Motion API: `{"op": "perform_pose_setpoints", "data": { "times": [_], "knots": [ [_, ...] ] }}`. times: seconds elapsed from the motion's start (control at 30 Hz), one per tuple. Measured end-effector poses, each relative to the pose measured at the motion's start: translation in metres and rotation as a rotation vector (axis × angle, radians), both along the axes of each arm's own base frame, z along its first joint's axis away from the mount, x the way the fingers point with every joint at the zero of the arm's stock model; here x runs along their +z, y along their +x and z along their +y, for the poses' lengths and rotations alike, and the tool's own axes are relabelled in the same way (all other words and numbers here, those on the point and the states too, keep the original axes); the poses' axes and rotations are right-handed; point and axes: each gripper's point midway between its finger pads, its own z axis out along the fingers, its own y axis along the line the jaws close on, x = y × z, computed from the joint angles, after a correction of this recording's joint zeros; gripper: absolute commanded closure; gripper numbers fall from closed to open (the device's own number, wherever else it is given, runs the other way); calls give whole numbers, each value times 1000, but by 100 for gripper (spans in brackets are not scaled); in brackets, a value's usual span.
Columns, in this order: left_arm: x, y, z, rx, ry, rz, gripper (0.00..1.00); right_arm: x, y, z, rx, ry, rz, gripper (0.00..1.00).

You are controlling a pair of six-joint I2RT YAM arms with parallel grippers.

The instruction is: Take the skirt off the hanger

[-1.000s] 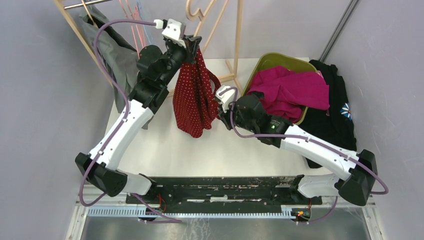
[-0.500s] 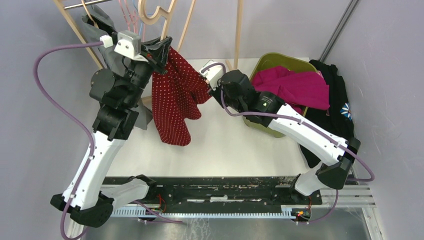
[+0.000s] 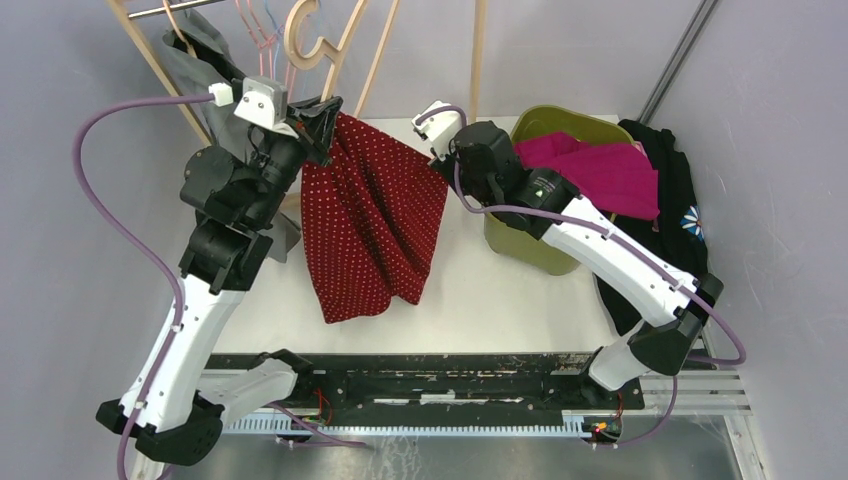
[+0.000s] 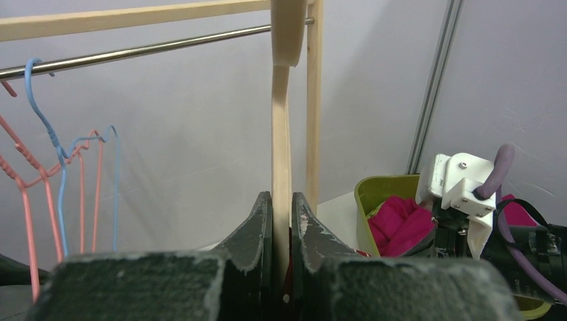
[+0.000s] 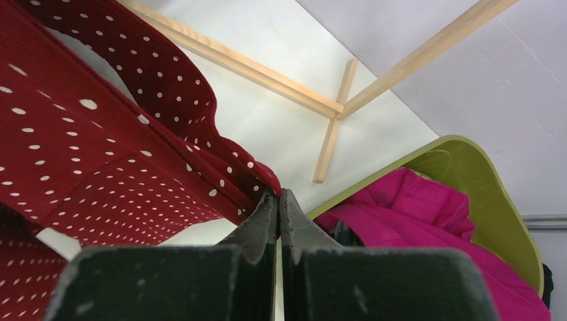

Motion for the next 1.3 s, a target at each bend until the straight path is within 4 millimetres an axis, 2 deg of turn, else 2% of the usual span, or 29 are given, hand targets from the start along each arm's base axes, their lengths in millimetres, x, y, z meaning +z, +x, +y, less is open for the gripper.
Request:
{"op": "perform_pose_setpoints", "data": {
  "times": [0.13,0.27,0.57,0.8,1.1,1.3],
  "knots": [
    [-5,2,-1,0,3,8,97,-1,0,0,2,-1,4,99],
    [-1,7,-5,-6,-7,-14,97,-1,0,0,4,0,5,99],
    [27,23,-21,-47,-57,-156,97,-8,-4,7,38,27,27,99],
    [43,32,-35,-104,-130,-203,97,-8,-5,13,54,61,30,99],
    [55,25,-39,-163,-211,-232,97,-4,-3,16,55,78,13,99],
    [54,22,-46,-218,-243,-202,97,-4,-2,14,52,71,8,99]
  ]
}}
